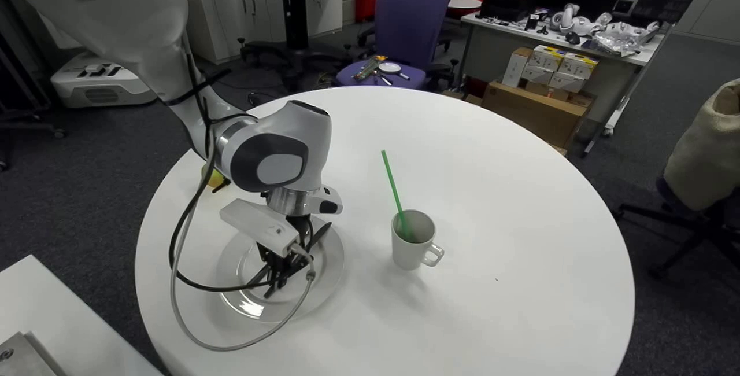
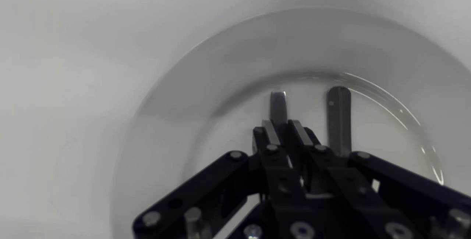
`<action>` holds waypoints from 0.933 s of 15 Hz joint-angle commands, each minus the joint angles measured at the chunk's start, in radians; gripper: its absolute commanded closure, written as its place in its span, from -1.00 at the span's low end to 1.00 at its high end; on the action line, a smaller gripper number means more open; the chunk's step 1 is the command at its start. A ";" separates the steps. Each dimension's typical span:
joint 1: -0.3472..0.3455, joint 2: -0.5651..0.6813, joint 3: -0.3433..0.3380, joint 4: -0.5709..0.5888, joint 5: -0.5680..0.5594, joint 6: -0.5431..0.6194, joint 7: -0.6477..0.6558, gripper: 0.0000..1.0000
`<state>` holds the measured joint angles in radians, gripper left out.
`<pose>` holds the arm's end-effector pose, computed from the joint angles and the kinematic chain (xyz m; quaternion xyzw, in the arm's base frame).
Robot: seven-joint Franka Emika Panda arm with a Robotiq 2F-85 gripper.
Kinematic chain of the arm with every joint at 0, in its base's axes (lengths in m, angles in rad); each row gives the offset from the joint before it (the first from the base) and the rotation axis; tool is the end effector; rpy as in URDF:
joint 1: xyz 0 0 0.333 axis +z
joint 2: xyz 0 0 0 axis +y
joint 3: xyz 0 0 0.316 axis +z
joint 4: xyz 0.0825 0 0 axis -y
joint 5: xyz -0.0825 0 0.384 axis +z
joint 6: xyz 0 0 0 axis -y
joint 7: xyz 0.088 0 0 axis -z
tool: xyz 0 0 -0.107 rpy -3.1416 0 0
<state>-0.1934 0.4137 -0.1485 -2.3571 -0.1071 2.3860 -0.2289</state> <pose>0.4319 -0.1615 0.1313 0.9800 -0.0097 -0.1988 0.0032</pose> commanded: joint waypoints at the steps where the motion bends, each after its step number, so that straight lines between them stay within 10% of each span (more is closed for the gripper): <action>1: 0.010 -0.012 -0.009 0.003 -0.030 -0.030 0.023 0.94; 14: 0.020 -0.013 -0.008 -0.012 -0.072 -0.026 0.026 0.94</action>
<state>-0.1874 0.4139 -0.1486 -2.3613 -0.1504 2.3859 -0.2289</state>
